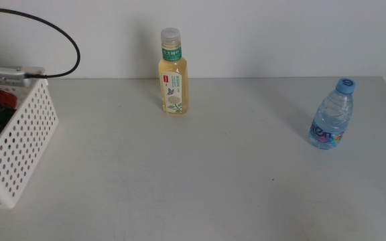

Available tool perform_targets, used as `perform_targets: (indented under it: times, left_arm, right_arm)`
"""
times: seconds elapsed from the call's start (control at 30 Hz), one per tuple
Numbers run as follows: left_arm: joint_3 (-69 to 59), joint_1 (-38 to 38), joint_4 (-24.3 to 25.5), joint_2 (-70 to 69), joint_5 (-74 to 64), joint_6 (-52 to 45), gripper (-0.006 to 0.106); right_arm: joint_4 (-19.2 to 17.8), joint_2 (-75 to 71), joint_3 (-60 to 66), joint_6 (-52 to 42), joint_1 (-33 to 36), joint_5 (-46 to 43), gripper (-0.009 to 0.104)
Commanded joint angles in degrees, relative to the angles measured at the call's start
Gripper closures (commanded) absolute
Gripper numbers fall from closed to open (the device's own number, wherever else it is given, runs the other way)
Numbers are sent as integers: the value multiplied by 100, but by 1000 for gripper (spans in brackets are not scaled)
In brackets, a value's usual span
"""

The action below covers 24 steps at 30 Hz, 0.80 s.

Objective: Use arms to grab the bottles and put them into the dustbin to the left of the table.

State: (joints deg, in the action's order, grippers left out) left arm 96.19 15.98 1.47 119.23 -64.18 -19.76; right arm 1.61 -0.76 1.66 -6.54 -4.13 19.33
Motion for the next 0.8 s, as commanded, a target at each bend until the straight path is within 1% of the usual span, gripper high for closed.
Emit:
perform_targets:
  times: [0.0,0.2,0.27,0.37,0.47,0.6,0.67,0.77]
  left_arm:
    - [209,3,-86,-268,198,30,102]
    - [209,3,-96,-123,256,30,101]
    - [209,3,-96,-109,275,30,98]
    - [209,3,-96,-93,333,30,89]
    - [209,3,-96,-66,376,30,73]
    - [209,3,-96,-66,381,30,49]
    - [209,3,-23,-66,381,30,22]
    - [209,3,-10,-66,374,30,6]
  right_arm:
    - [-56,-123,-58,-51,-29,-382,20]
    - [-56,-123,-58,-51,-29,-382,20]
    - [-56,-123,-58,-51,-29,-382,20]
    - [-56,-123,-58,-51,-29,-382,20]
    - [-56,-123,-58,-51,-29,-382,20]
    - [-56,-123,-58,-51,-29,-382,20]
    - [-56,-123,-58,-51,-29,-382,20]
    - [-56,-123,-58,-51,-29,-382,20]
